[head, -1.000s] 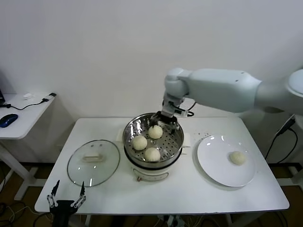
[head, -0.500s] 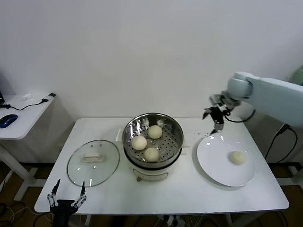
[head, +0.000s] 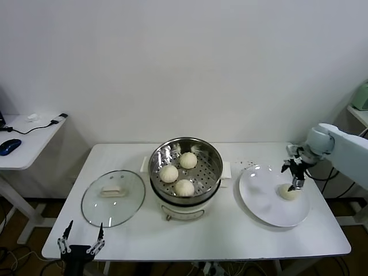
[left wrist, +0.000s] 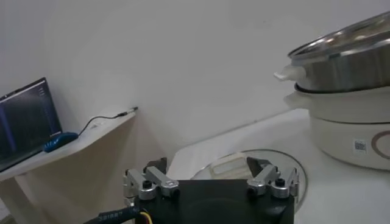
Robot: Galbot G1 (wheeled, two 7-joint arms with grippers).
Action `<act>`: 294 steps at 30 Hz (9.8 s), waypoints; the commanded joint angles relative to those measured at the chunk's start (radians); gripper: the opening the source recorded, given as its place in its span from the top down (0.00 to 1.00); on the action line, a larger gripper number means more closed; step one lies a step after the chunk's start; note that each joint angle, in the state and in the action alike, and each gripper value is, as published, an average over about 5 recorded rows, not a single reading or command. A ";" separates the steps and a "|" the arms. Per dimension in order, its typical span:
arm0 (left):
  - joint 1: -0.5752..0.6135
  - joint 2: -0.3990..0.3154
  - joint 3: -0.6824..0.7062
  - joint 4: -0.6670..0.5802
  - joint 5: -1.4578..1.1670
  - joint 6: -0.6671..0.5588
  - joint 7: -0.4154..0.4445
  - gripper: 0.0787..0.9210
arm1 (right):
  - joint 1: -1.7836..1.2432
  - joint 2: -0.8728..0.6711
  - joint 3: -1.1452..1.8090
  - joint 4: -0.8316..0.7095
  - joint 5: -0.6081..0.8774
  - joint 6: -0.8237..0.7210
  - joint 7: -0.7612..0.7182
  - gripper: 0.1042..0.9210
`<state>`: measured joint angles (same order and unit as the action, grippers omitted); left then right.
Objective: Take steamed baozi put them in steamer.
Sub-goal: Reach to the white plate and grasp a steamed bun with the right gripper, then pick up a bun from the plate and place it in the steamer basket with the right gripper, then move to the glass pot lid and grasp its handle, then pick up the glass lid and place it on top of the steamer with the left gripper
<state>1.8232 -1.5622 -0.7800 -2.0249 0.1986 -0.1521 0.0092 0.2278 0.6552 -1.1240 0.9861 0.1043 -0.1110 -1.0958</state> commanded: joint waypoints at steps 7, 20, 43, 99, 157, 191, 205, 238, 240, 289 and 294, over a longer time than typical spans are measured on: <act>-0.001 -0.007 0.000 0.009 0.004 0.005 -0.002 0.12 | -0.198 0.109 0.212 -0.224 -0.147 0.049 -0.009 0.12; 0.000 -0.007 -0.004 0.016 0.004 0.004 -0.002 0.12 | -0.197 0.167 0.234 -0.297 -0.180 0.072 -0.023 0.12; 0.009 -0.005 0.012 0.005 0.005 -0.007 0.000 0.12 | 0.293 0.186 -0.241 -0.130 0.376 -0.066 -0.016 0.44; -0.028 0.032 0.009 0.024 -0.081 -0.017 0.022 0.12 | 0.517 0.676 -0.778 0.155 0.934 -0.280 0.253 0.42; -0.023 0.016 -0.033 -0.055 0.065 -0.021 0.042 0.12 | -1.164 -0.065 1.345 0.662 0.694 0.234 0.866 0.12; -0.377 0.122 0.011 0.342 1.303 0.037 -0.159 0.12 | -1.575 0.385 1.703 0.678 0.330 0.141 0.855 0.12; -0.542 0.111 0.173 0.497 1.249 0.153 -0.164 0.12 | -1.571 0.401 1.700 0.664 0.280 0.141 0.872 0.12; -0.702 0.149 0.215 0.663 1.172 0.314 -0.196 0.12 | -1.576 0.438 1.720 0.641 0.214 0.179 0.869 0.12; -0.708 0.151 0.214 0.673 1.168 0.308 -0.199 0.12 | -1.578 0.440 1.723 0.641 0.213 0.181 0.868 0.12; -0.357 0.611 0.232 -0.199 0.908 0.677 0.031 0.92 | -1.469 0.422 1.715 0.549 0.203 0.200 0.861 0.12; -0.485 0.716 0.407 -0.199 0.910 0.821 0.110 0.92 | -1.447 0.418 1.703 0.526 0.198 0.205 0.863 0.12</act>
<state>1.4184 -1.0751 -0.5907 -2.0241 1.1455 0.3498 -0.0265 -1.2519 1.0771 0.5913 1.5421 0.3047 0.0900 -0.2363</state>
